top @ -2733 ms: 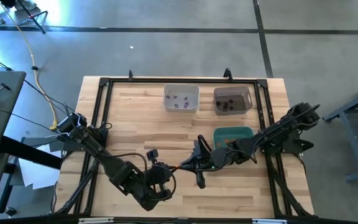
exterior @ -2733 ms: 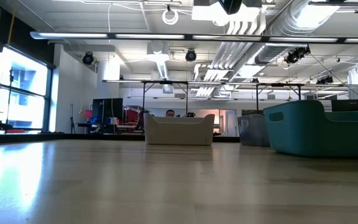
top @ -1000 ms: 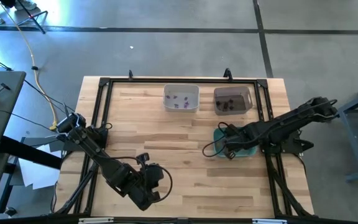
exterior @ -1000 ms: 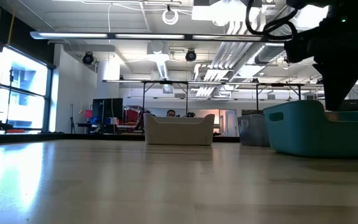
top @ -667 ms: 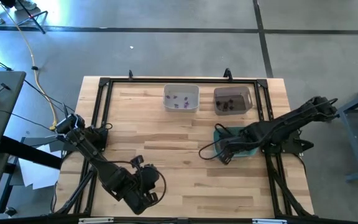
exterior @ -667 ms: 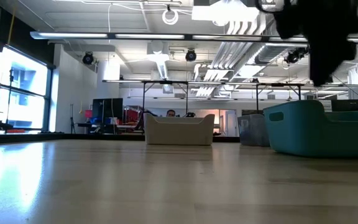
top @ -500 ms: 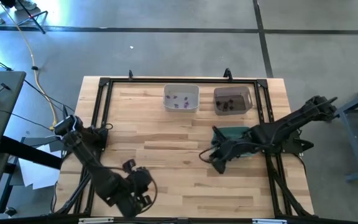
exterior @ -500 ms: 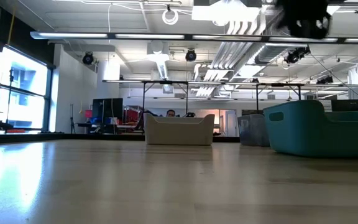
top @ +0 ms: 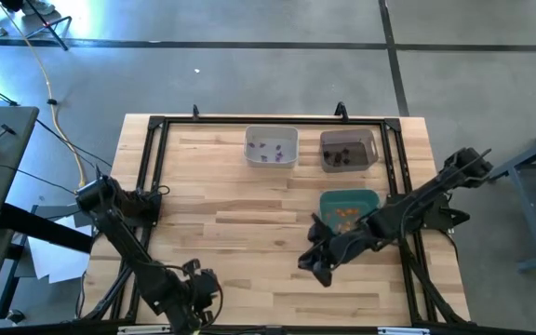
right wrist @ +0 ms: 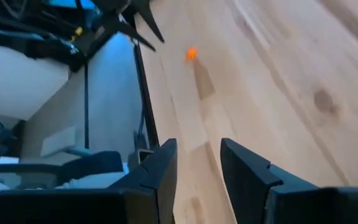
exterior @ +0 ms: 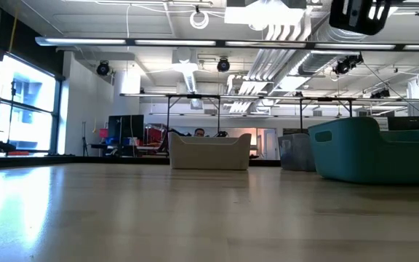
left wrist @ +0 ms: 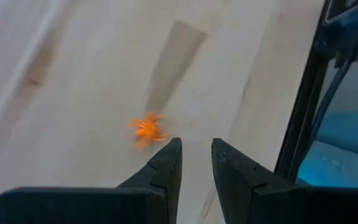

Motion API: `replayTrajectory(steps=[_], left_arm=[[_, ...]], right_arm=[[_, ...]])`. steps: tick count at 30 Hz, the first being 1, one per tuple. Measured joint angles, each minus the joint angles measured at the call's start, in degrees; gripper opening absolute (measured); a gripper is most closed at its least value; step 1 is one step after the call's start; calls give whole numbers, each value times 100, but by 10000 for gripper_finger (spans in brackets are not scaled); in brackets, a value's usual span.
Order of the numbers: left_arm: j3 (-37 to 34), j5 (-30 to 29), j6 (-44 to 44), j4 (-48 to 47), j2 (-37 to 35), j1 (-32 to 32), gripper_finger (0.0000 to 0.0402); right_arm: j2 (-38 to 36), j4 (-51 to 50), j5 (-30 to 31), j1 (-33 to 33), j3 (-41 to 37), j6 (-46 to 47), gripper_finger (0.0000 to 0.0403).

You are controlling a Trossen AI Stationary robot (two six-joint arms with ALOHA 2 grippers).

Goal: Sort Halloween decoration
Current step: Put the orange spider toy into the green bin

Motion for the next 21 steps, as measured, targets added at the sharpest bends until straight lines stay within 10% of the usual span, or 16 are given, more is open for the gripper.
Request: replayTrajectory(steps=[21], left_arm=[[-996, 13, 1256, 1504, 297, 242, 76]], right_arm=[[650, 56, 9, 298, -1, 294, 116]])
